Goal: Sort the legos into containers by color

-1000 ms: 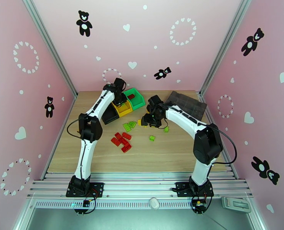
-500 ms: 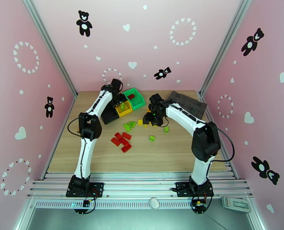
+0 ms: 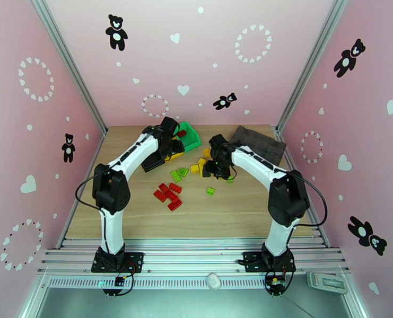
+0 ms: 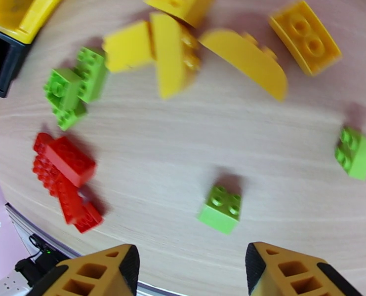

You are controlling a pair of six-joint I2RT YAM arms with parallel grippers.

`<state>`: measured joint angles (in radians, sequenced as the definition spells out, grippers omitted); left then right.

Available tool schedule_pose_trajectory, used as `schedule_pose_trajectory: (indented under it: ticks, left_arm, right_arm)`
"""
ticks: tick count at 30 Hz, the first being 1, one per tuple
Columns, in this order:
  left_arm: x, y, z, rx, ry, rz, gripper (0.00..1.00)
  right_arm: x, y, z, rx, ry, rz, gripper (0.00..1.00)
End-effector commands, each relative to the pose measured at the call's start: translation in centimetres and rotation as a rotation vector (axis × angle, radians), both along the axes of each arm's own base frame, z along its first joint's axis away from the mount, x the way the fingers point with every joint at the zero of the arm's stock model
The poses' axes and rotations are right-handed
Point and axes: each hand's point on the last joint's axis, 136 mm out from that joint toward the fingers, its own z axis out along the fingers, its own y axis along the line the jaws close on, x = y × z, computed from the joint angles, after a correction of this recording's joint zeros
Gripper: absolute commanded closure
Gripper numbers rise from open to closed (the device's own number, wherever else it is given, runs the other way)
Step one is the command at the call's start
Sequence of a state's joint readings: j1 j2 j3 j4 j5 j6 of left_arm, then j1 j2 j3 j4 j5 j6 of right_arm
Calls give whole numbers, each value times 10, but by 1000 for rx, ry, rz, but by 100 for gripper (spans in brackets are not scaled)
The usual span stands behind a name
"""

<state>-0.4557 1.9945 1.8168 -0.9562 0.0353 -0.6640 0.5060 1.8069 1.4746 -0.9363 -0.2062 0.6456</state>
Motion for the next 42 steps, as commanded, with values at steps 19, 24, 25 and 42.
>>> schedule_pose_trajectory:
  ticks: [19,24,25,42]
  left_arm:
    - [-118,76,-32,-37,61,260,26]
    - [-151,123,-38,-64,68,422,19]
    - [-158,130,-40,-68,71,448,17]
    - [-233,168,-63,-109,98,596,8]
  right_arm:
    - [-85,89,-9,22,-9,394,35]
    - [-108,135,-22,4,20,564,29]
    - [-112,143,-27,-4,27,590,27]
    - [-104,165,-86,-243,29,725,2]
